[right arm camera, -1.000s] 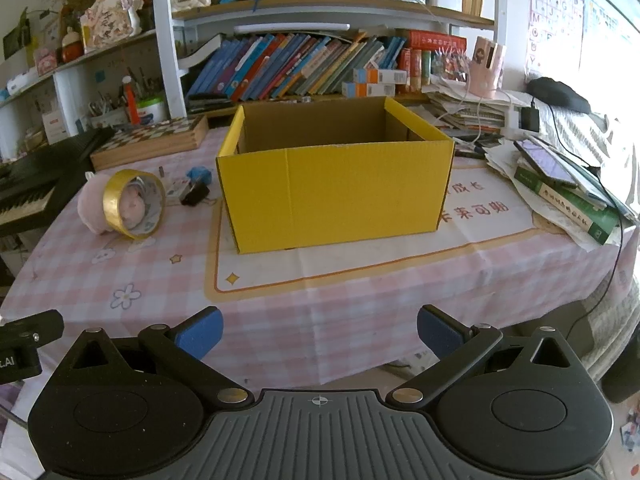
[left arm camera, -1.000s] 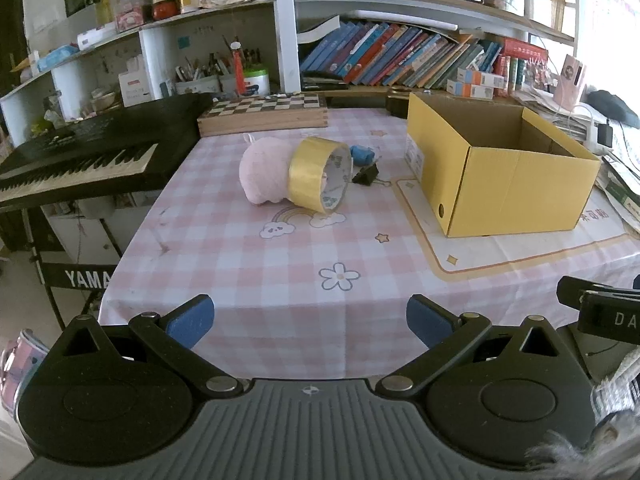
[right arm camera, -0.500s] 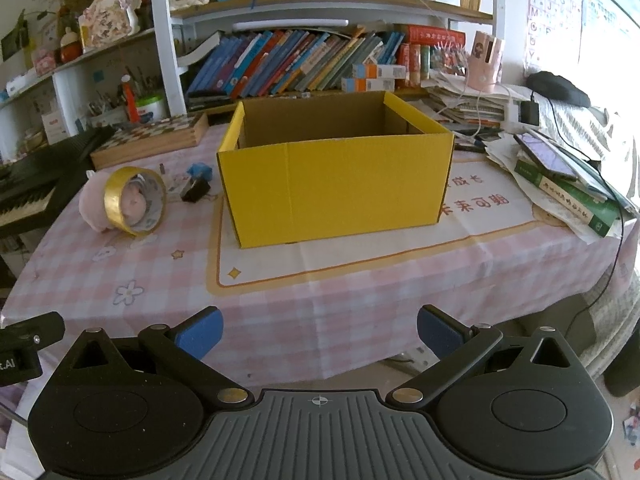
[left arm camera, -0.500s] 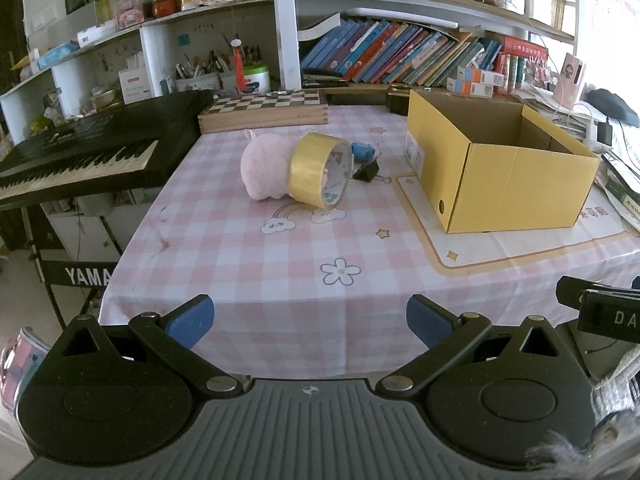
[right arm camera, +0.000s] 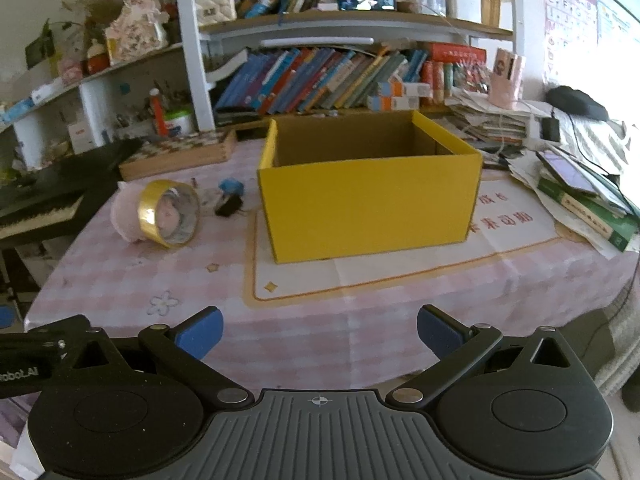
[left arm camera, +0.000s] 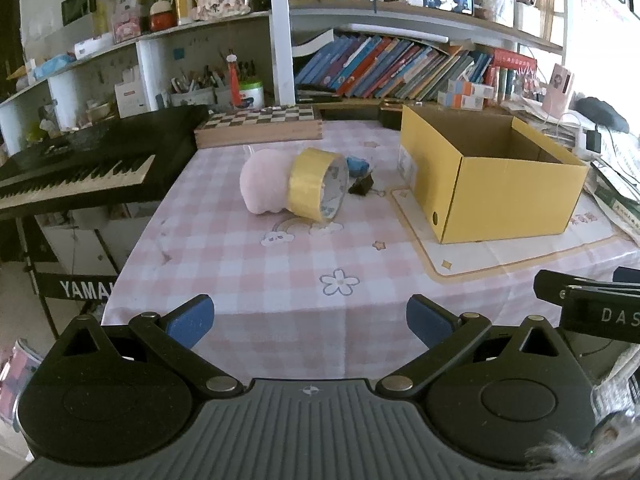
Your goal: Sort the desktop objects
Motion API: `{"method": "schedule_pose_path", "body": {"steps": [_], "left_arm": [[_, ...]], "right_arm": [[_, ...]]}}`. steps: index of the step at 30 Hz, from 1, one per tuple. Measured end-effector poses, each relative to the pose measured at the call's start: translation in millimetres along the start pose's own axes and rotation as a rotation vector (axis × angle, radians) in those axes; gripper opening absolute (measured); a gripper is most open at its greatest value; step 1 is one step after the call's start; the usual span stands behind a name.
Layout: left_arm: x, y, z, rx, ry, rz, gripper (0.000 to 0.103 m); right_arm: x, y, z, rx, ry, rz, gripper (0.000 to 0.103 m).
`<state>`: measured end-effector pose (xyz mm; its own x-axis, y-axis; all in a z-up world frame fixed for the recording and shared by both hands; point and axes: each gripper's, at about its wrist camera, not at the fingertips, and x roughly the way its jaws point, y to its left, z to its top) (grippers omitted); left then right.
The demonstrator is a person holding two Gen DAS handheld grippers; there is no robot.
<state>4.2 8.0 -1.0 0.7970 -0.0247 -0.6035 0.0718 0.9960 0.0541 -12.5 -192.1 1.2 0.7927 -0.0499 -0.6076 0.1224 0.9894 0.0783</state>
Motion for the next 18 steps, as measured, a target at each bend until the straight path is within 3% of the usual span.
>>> {"method": "schedule_pose_path", "body": {"steps": [12,18], "left_arm": [[-8.8,14.2,-1.2,-0.017,-0.020,0.012,0.103],[-14.2,29.9,-1.9,-0.050,-0.031,0.030,0.103]], "right_arm": [[-3.2,18.2,3.0,-0.033,-0.013,0.053,0.103],[-2.6,33.4,5.5,-0.063,-0.019,0.121,0.103]]}}
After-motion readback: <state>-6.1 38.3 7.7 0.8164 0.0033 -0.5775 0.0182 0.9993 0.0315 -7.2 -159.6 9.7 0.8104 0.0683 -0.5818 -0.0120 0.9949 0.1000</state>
